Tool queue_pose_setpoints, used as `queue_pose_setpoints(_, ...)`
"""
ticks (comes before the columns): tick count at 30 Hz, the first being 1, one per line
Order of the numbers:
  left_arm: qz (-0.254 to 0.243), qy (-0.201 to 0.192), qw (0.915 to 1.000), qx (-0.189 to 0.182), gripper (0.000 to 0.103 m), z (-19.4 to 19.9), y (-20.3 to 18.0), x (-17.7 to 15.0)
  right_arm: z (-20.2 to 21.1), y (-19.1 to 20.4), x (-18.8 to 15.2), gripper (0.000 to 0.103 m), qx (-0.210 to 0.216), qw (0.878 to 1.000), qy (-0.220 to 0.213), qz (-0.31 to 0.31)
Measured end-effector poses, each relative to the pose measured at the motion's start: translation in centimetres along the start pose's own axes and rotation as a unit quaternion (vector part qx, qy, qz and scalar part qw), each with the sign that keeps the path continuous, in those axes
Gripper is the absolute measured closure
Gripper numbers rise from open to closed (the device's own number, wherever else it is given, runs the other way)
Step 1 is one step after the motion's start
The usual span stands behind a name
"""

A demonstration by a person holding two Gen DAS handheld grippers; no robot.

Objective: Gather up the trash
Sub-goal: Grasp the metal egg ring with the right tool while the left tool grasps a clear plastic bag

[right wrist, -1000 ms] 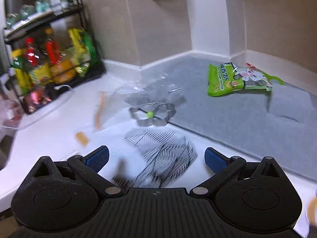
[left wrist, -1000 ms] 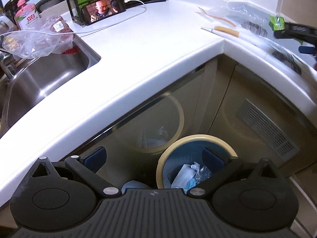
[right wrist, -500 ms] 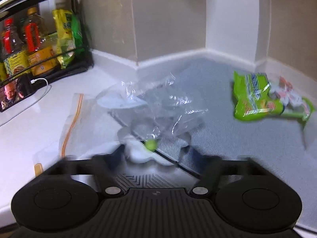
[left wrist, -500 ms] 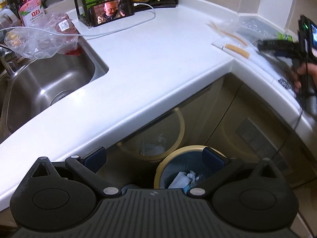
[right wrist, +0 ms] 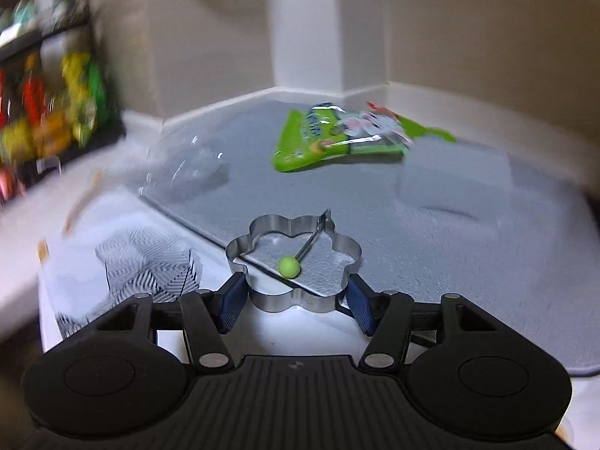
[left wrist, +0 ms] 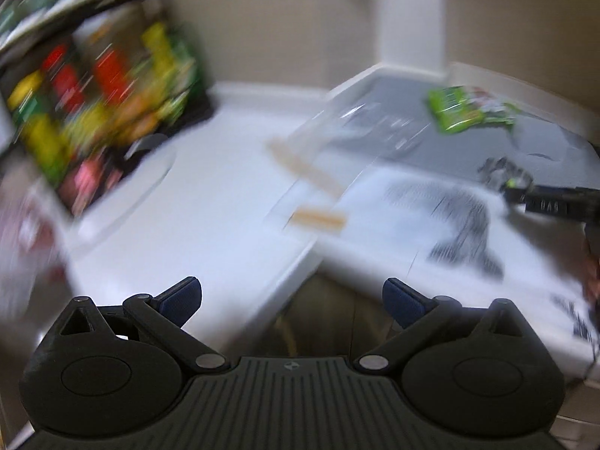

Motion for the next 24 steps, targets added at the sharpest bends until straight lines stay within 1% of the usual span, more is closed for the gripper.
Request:
queue_pose_setpoints(3,-0.052,-0.002,0.9986,-0.001,0.0,-4.4,-4.7,3.3,-0.2,-0.5,-0.1,0.042,0.006,1.0,-0.003,-0.013)
queue_pose_setpoints(5,-0.071,0.007,0.9975,0.005,0.0,-7.5,-6.9,4.8,-0.3,-0.3,-0.1,0.042,0.002,1.0,-0.001,-0.007)
queue_pose_setpoints(7,-0.08,0.021,0.9965,0.008,0.0,-10.5,-8.1,6.0,-0.3,0.1,-0.1,0.042,-0.006,1.0,0.002,0.002)
queue_pose_setpoints(9,-0.079,0.028,0.9961,0.025,0.0,-13.2,-8.8,6.9,-0.3,0.3,-0.2,0.042,-0.014,1.0,0.006,0.011)
queue_pose_setpoints(12,-0.08,0.051,0.9947,0.04,0.0,-16.4,-9.4,7.7,-0.3,0.5,-0.1,0.041,-0.018,1.0,0.01,0.02)
queue_pose_setpoints(14,-0.076,0.058,0.9943,0.047,0.0,-17.9,-9.3,8.0,-0.5,0.8,0.0,0.036,-0.019,0.999,0.014,0.029)
queue_pose_setpoints(17,-0.058,0.057,0.9956,0.047,0.0,-19.0,-9.0,8.8,-0.7,1.2,0.1,0.03,-0.017,0.999,0.018,0.042)
queue_pose_setpoints(18,-0.051,0.059,0.9959,0.045,0.006,-19.2,-8.8,9.1,-0.7,1.3,0.2,0.029,-0.016,0.999,0.019,0.045)
queue_pose_setpoints(19,-0.044,0.062,0.9963,0.041,0.028,-19.3,-8.7,9.3,-0.7,1.4,0.2,0.029,-0.016,0.999,0.02,0.047)
queue_pose_setpoints(20,-0.036,0.064,0.9965,0.039,0.045,-19.3,-8.5,9.6,-0.8,1.4,0.2,0.029,-0.017,0.998,0.02,0.049)
queue_pose_setpoints(21,-0.031,0.067,0.9964,0.043,0.072,-19.0,-8.4,9.8,-0.8,1.4,0.2,0.032,-0.018,0.998,0.02,0.048)
queue_pose_setpoints(22,-0.025,0.064,0.9964,0.049,0.086,-18.6,-8.2,10.0,-0.7,1.3,0.2,0.042,-0.025,0.999,0.018,0.045)
queue_pose_setpoints(24,-0.007,0.048,0.9976,0.049,0.096,-17.0,-7.5,10.1,-0.4,0.8,0.1,0.043,-0.021,0.999,0.011,0.03)
Point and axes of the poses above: each gripper's, at about its wrist camera, not at the fingertips, and z roughly against the way its jaws point, y to its left, x to its top, the point moved 2 cm from there along -z, roughly the way its jaws point, and after that the axes turned 15 degrees about z, right-handed, at the moved point
